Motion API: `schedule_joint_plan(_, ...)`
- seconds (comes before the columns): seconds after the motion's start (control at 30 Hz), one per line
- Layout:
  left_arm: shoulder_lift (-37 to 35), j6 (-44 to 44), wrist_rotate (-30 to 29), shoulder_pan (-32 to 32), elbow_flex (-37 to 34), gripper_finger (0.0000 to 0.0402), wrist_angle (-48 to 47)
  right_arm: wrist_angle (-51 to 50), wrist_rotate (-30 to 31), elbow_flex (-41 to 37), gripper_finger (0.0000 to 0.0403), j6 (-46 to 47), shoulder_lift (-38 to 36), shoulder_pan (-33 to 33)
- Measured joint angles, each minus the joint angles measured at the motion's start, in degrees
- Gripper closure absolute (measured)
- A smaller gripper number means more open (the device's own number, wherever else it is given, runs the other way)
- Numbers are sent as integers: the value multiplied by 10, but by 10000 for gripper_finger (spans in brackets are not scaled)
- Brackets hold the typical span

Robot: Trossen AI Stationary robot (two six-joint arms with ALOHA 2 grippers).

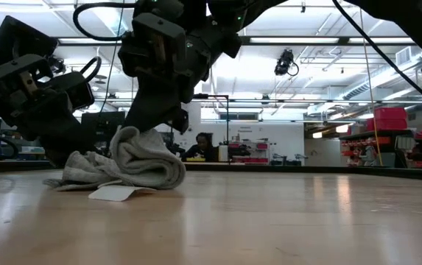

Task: Fold microfiber towels
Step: Fold the gray towel

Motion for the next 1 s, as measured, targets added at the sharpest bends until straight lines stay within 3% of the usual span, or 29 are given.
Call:
schedule_joint_plan(0.13, 0, -1, 24, 0, 0, 317, -13, -13, 1, 0, 403, 0, 0, 1)
schedule_joint_plan(0.3, 0, -9, 46, -9, 0, 391, -32, -7, 5, 0, 403, -3, 0, 3)
schedule_joint_plan(0.5, 0, -10, 67, -40, 2, 398, 14, 0, 5, 0, 403, -5, 0, 6)
schedule_joint_plan(0.83, 8, -14, 52, -66, 31, 400, -87, 37, -12, 14, 403, -5, 0, 9)
schedule_joint_plan(1.0, 30, -10, 44, -66, 37, 400, -86, 65, -28, 29, 403, -2, 0, 10)
